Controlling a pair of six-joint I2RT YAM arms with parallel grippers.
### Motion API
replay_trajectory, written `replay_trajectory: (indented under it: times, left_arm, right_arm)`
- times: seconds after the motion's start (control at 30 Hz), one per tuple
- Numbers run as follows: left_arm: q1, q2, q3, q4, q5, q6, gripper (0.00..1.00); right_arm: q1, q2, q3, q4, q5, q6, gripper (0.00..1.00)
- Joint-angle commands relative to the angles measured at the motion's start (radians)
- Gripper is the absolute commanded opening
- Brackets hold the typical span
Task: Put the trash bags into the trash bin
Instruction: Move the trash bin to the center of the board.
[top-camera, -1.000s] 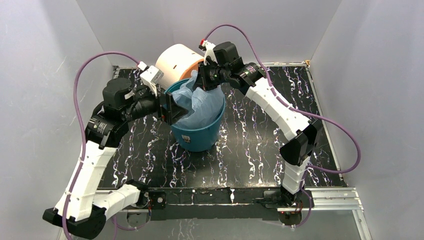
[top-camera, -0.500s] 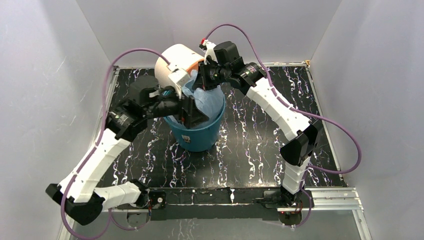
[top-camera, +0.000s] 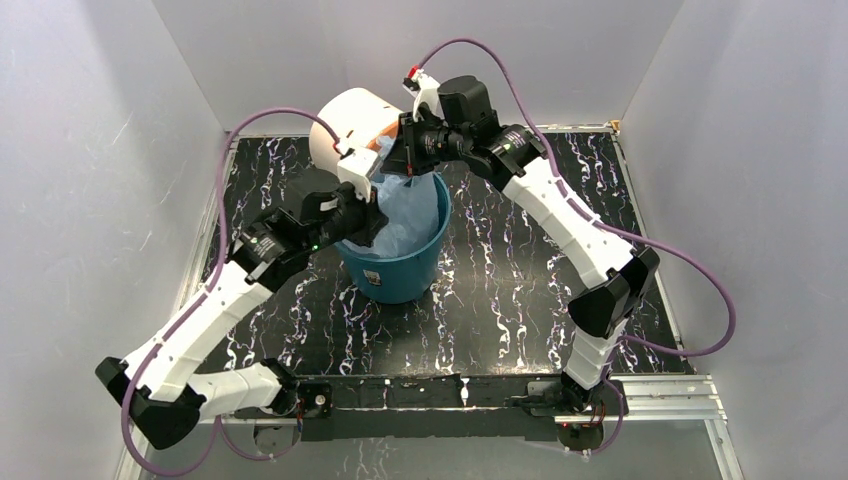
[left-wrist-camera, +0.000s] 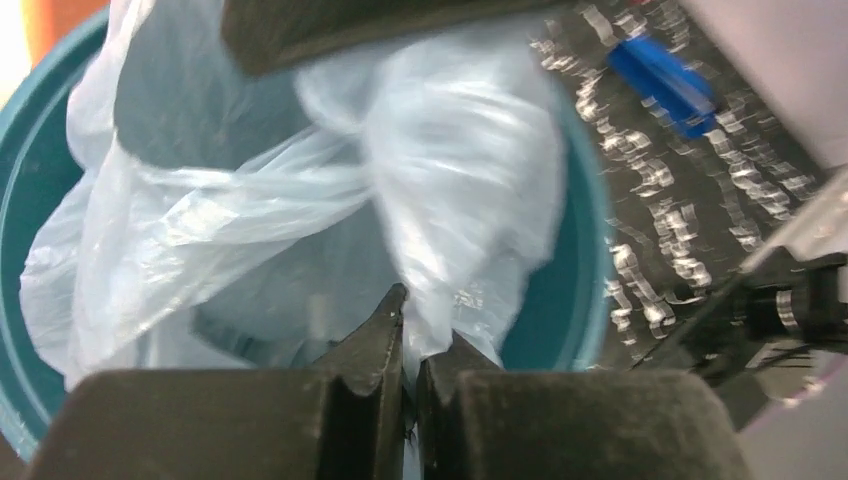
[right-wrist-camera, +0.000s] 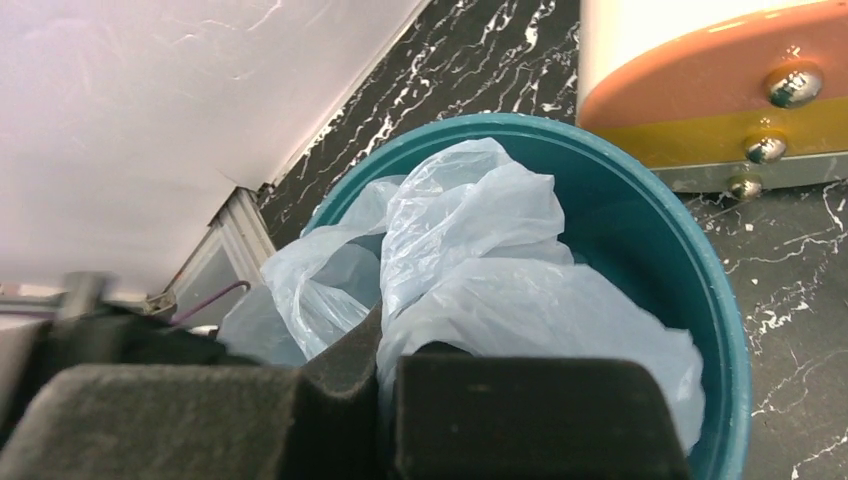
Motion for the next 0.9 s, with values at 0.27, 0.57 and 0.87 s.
replay_trajectory:
  times: [0.27, 0.57, 0.87]
  left_arm:
    - [-0.002, 0.049, -0.123, 0.05, -0.189, 0.018, 0.05]
    - [-0.002, -0.046, -0.096, 0.006, -0.077, 0.006, 0.62]
    - [-0.001, -0.13, -0.009, -0.146, -0.071, 0.037, 0.88]
  right_arm:
    - [0.003, -0.11, -0.025, 0.016, -0.07, -0.013, 0.0]
    - [0.004, -0.058, -0.034, -0.093, -0.085, -0.042, 0.0]
    - [0.044, -0.003, -0.025, -0.184, -0.079, -0.094, 0.0]
